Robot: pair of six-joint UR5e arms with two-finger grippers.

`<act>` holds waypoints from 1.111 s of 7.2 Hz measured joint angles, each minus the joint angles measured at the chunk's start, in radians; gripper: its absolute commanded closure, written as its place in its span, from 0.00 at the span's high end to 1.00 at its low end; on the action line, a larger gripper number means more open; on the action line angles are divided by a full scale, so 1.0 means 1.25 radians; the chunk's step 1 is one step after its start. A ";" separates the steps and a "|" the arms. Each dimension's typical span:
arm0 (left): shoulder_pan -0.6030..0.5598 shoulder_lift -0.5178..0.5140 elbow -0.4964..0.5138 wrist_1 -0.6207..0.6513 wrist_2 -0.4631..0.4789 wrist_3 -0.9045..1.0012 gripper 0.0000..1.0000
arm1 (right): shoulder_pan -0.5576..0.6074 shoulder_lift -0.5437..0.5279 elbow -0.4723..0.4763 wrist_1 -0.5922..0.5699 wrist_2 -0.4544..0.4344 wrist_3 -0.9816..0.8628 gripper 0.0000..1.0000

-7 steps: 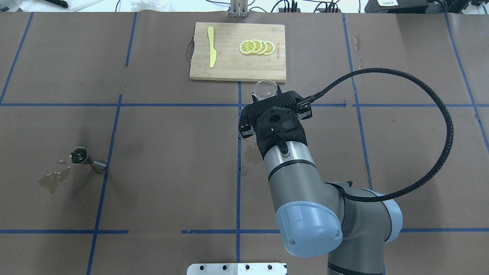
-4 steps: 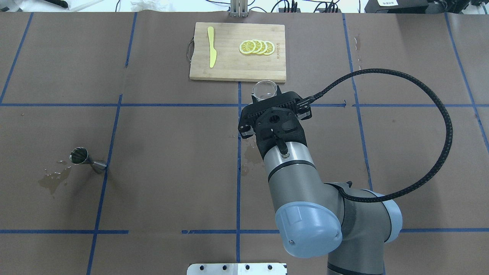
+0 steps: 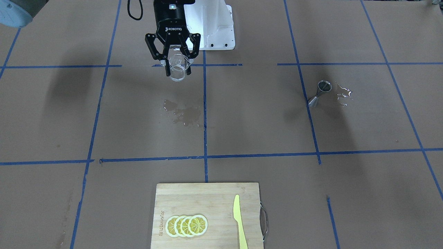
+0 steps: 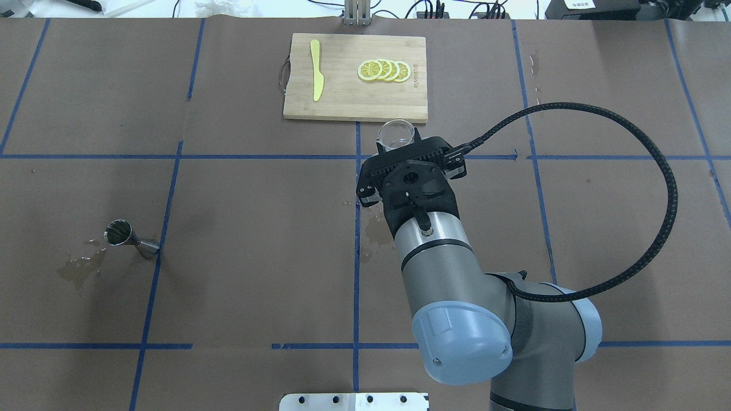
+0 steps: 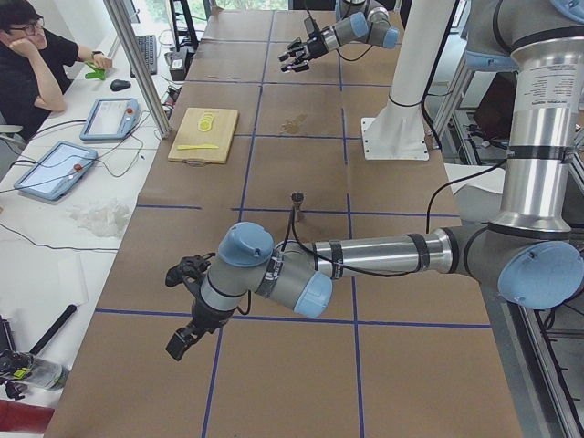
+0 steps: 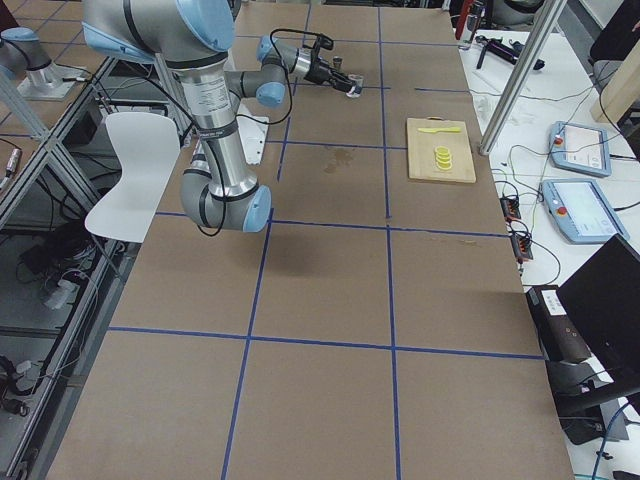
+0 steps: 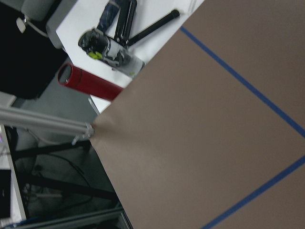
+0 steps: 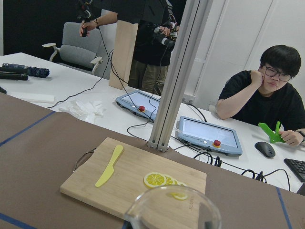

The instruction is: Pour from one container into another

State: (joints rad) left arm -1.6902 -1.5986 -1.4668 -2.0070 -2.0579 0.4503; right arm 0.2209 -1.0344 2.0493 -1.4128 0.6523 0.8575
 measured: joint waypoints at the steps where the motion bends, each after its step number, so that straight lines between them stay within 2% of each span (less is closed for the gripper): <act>1: -0.001 -0.003 -0.013 0.141 -0.063 -0.002 1.00 | -0.001 -0.001 0.000 0.000 0.001 0.000 0.00; 2: -0.002 -0.002 -0.038 0.267 -0.147 -0.005 1.00 | -0.001 -0.001 0.000 0.000 0.001 0.000 0.00; 3: -0.002 0.002 -0.072 0.345 -0.210 -0.034 1.00 | -0.001 -0.002 0.000 0.000 0.001 0.000 0.00; 5: 0.000 0.032 -0.144 0.366 -0.274 -0.156 1.00 | -0.001 -0.002 0.000 0.000 0.001 0.000 0.00; 8: 0.002 0.049 -0.163 0.339 -0.283 -0.190 1.00 | -0.001 -0.002 0.000 0.000 0.001 0.000 0.00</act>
State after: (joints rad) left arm -1.6878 -1.5373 -1.6705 -1.5831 -2.4119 0.2127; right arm 0.2194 -1.0370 2.0494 -1.4128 0.6535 0.8575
